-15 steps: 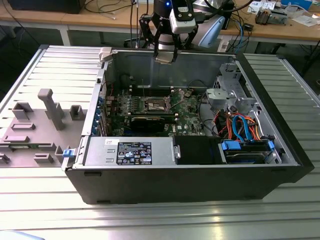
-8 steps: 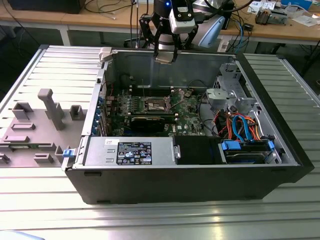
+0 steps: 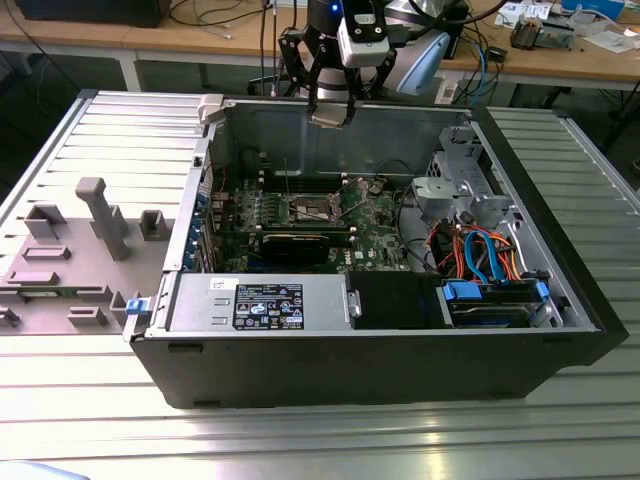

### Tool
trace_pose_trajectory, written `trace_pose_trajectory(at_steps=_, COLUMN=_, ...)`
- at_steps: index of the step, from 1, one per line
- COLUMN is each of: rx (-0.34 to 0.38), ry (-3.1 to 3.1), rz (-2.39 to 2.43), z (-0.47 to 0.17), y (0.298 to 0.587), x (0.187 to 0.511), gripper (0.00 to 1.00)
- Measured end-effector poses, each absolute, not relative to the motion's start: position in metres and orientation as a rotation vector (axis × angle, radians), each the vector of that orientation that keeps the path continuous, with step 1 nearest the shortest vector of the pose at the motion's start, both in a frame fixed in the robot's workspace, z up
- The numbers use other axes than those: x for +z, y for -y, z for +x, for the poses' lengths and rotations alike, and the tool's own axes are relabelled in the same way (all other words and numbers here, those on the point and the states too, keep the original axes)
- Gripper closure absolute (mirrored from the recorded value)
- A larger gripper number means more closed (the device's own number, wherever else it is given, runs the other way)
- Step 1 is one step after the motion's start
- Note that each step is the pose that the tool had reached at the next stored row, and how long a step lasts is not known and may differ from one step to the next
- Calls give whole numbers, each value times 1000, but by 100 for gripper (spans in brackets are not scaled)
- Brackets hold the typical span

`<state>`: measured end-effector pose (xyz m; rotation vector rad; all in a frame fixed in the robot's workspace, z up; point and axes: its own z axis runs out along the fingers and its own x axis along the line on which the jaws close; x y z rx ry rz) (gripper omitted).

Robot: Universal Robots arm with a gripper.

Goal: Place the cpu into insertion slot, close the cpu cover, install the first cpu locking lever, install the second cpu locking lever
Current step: 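Place the cpu into insertion slot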

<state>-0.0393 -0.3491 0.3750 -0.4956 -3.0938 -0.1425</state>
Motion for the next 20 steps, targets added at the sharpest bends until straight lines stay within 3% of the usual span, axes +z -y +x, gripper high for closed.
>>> trace_pose_trajectory(at_steps=20, rx=-143, ry=3088, rz=-537, z=-39, y=349, x=375, gripper=45)
